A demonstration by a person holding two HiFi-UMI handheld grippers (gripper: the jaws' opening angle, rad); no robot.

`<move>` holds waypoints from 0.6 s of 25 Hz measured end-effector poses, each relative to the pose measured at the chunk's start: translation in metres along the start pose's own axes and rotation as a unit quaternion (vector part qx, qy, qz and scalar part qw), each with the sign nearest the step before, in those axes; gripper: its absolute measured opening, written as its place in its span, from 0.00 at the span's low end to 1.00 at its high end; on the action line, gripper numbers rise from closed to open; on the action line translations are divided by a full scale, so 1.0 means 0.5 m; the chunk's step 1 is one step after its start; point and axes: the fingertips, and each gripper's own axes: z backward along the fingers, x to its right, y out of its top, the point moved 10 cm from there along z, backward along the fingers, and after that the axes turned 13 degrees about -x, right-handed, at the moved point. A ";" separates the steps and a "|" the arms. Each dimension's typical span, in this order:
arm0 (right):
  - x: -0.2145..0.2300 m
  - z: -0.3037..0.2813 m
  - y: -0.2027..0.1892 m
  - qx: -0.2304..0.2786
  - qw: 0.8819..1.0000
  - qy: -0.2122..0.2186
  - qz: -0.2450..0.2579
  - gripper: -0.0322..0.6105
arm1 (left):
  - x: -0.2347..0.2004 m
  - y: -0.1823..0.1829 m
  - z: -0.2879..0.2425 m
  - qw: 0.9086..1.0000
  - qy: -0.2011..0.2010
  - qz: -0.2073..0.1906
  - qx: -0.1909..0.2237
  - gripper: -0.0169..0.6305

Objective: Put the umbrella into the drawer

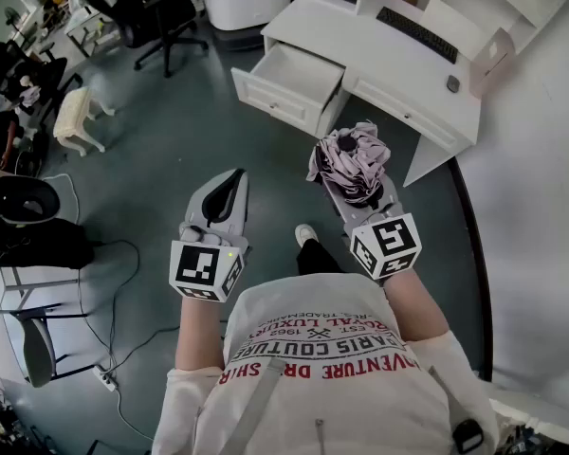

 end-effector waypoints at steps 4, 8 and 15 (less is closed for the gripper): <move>-0.001 -0.002 0.000 -0.002 1.000 0.003 -0.002 0.37 | 0.001 0.000 -0.001 1.000 -0.002 -0.005 -0.002 0.04; -0.013 -0.005 0.009 -0.001 1.000 0.009 0.006 0.37 | -0.006 0.003 0.005 1.000 -0.003 -0.007 -0.003 0.04; -0.022 -0.024 0.002 -0.012 1.000 0.013 0.001 0.37 | -0.025 -0.010 0.005 1.000 -0.002 -0.002 -0.013 0.04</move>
